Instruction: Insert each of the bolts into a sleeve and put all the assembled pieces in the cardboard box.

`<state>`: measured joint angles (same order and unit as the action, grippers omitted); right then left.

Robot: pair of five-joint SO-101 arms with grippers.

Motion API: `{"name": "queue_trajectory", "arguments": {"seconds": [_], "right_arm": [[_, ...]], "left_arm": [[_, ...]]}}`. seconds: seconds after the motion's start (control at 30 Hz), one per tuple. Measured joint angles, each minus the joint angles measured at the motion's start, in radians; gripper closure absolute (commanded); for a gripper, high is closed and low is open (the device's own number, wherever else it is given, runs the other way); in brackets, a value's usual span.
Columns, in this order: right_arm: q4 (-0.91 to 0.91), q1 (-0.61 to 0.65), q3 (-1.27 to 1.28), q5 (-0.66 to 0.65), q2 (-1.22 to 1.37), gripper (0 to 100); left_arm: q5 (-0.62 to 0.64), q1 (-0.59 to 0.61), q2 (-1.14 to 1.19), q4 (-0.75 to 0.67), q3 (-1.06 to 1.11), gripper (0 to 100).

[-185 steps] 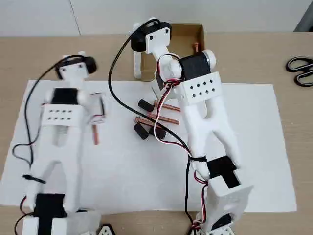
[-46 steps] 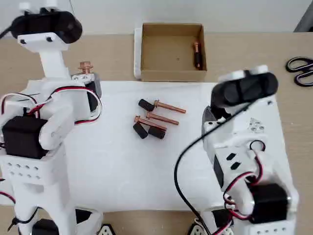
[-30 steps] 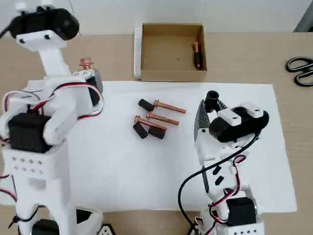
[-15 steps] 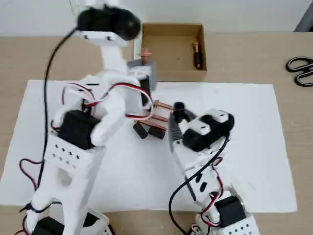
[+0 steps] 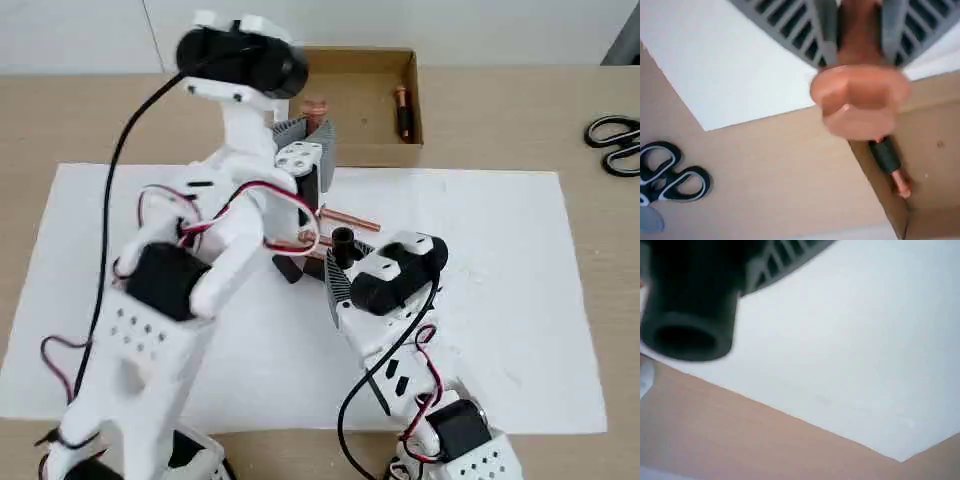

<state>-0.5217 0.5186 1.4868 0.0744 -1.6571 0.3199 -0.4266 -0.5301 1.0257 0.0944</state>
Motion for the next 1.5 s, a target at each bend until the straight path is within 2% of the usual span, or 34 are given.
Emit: {"name": "queue_trajectory", "arguments": {"seconds": [0.13,0.23,0.4,0.67,0.83,0.93,1.07,1.27,1.5], "right_arm": [[0.0,-0.003,0.046,0.0,-0.068,99.5],[0.0,0.0,0.077,0.0,-0.11,99.5],[0.0,0.0,0.13,0.006,-0.14,99.5],[0.0,0.005,0.153,0.006,-0.14,99.5],[0.002,0.091,0.187,0.006,-0.14,99.5],[0.002,0.135,0.187,0.006,-0.14,99.5],[0.002,0.147,0.189,0.006,-0.14,99.5],[0.002,0.147,0.189,0.006,-0.14,99.5],[0.002,0.172,0.189,0.006,-0.14,99.5]], "left_arm": [[-0.015,0.0,-0.133,0.078,0.0,100],[-0.04,0.0,-0.247,0.084,0.028,100],[-0.103,0.0,-0.373,0.078,0.198,100],[-0.104,-0.029,-0.54,-0.169,0.591,100],[-0.104,0.009,-0.712,-0.318,0.844,100],[-0.104,0.064,-0.827,-0.351,0.976,100],[-0.104,0.075,-0.99,-0.358,1.122,100],[-0.109,0.086,-1.103,-0.377,1.177,100],[-0.109,0.081,-1.065,-0.423,1.178,100]]}}
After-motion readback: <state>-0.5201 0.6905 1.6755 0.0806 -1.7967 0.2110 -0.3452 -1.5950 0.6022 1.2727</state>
